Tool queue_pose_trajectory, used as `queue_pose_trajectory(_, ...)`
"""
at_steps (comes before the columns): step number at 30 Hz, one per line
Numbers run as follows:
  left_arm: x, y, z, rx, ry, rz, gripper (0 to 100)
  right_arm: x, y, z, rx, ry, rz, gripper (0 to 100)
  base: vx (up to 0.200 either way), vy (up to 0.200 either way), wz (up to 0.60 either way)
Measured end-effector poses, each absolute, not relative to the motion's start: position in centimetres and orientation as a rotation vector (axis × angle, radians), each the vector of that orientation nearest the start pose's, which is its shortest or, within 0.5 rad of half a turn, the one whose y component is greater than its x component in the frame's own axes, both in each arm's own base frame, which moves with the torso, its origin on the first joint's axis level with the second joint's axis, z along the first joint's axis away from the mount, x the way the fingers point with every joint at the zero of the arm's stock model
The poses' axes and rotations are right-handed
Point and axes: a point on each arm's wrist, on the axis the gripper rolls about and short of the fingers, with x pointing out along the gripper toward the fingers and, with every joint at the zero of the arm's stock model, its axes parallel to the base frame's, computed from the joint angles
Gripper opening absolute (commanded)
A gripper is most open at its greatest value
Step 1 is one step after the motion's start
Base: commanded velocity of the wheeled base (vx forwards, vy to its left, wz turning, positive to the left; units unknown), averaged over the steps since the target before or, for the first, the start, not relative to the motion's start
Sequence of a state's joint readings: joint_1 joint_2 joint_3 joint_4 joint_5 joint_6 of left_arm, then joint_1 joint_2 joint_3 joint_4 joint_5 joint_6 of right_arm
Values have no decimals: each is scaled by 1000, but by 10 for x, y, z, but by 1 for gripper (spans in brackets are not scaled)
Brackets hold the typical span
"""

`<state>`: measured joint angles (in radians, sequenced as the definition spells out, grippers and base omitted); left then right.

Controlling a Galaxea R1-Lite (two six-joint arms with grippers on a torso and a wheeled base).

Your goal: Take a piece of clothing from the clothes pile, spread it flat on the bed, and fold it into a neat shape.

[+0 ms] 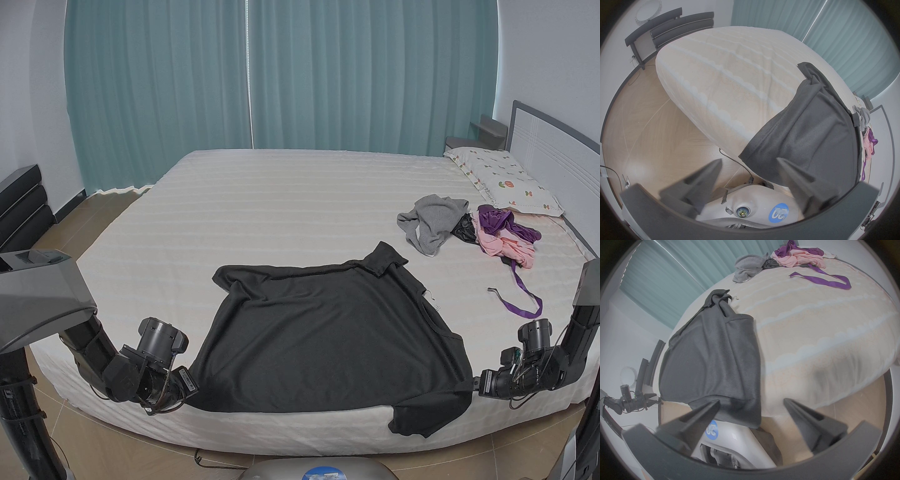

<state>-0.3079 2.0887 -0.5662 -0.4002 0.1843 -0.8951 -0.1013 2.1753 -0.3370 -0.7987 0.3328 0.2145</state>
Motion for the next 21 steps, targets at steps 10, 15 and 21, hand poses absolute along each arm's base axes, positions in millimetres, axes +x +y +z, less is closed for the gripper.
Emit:
queue_pose_trajectory(10,270,-77,10,-575,991,351,100,258,-17,-13,611,940,130,100,0,0,0)
queue_pose_trajectory(15,273,-76,20,-602,958,339,100,265,-17,-5,697,852,117,100,0,0,0)
queue_pose_trajectory(21,279,-75,29,-676,918,342,100,269,-17,-1,766,804,105,100,0,0,0)
